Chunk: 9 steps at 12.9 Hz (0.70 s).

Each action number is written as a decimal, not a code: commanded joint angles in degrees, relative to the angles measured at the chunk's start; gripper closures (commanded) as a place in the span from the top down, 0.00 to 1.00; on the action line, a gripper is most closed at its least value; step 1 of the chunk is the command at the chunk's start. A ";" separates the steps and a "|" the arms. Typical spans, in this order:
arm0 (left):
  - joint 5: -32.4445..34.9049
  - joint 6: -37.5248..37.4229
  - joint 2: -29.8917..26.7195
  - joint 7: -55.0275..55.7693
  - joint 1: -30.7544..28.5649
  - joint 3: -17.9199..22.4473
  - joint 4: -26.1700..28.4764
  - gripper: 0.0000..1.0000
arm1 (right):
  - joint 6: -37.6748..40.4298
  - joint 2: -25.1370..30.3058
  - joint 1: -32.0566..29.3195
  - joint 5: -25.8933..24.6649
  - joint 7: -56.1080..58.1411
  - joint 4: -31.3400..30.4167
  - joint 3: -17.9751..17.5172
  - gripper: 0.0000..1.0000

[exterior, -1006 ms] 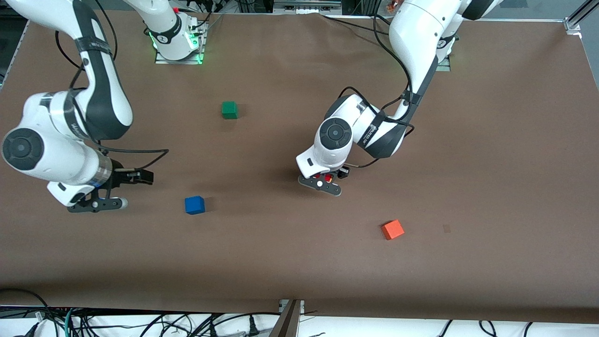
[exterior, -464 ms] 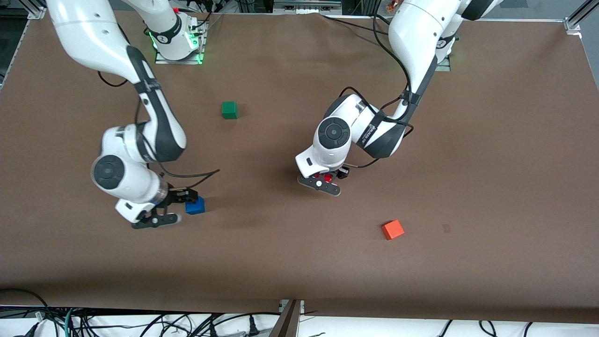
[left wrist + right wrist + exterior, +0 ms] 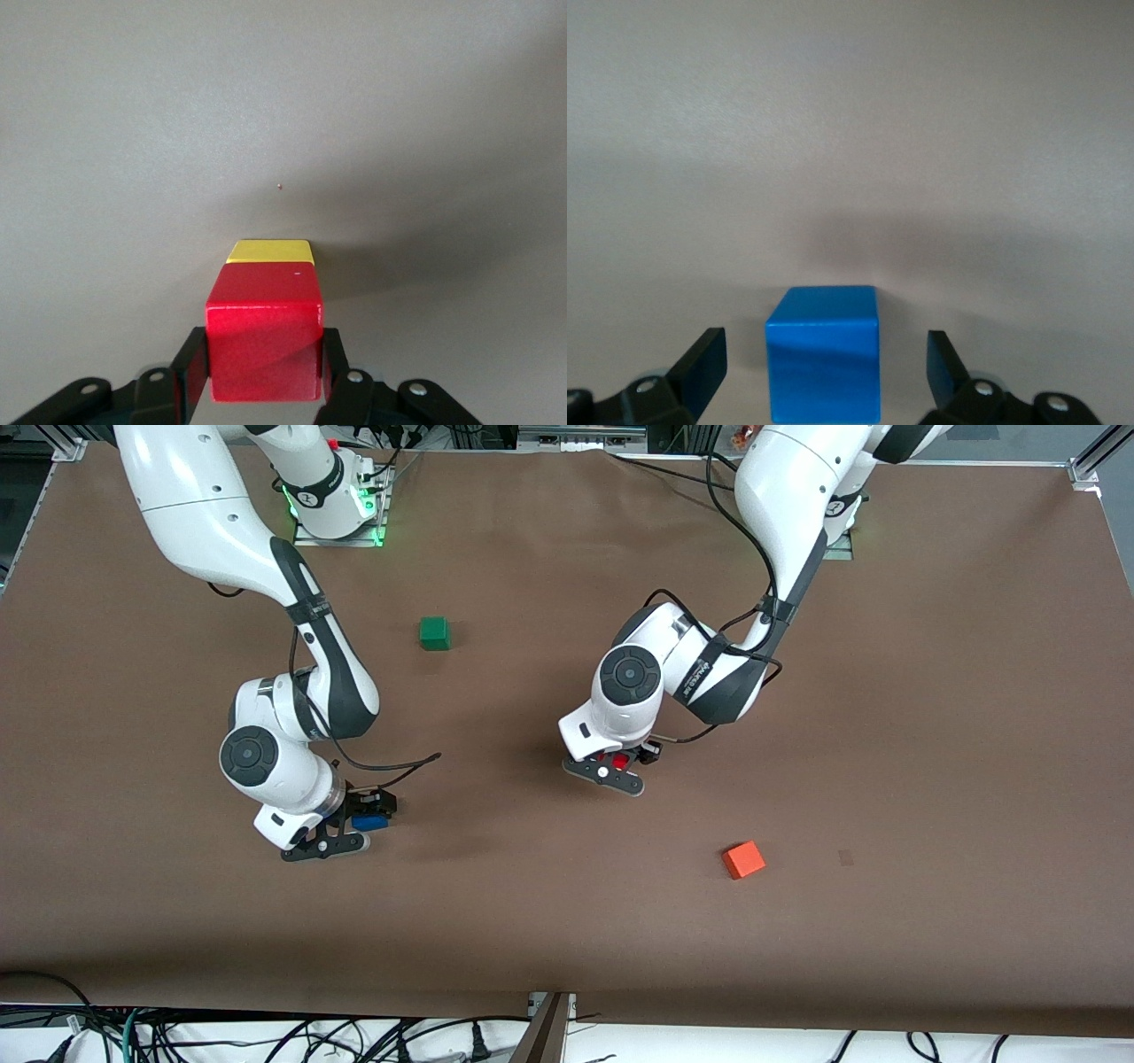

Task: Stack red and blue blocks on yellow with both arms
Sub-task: 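Open the left gripper on the stack while the right gripper grasps the blue cube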

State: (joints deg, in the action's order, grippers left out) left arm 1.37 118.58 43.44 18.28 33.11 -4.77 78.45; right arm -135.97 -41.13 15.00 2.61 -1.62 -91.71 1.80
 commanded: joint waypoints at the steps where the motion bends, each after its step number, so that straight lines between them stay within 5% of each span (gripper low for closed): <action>1: 1.62 -0.54 2.70 -0.88 0.29 0.29 -2.07 0.99 | -2.46 0.61 -0.15 0.99 -0.05 -2.60 0.04 0.96; 6: 1.18 -9.64 2.17 -0.88 -1.11 0.29 -10.57 1.00 | -2.11 0.70 -0.32 1.08 -0.14 -2.51 0.04 0.75; 9: 0.74 -19.24 1.30 -0.97 -8.22 -0.50 -19.54 1.00 | -2.02 0.70 -0.32 0.99 -0.05 -2.51 0.04 0.61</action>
State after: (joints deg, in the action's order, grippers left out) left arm 1.54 105.23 44.62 18.32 29.87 -4.01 65.49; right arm -137.39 -41.11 14.87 2.73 -1.70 -93.36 2.00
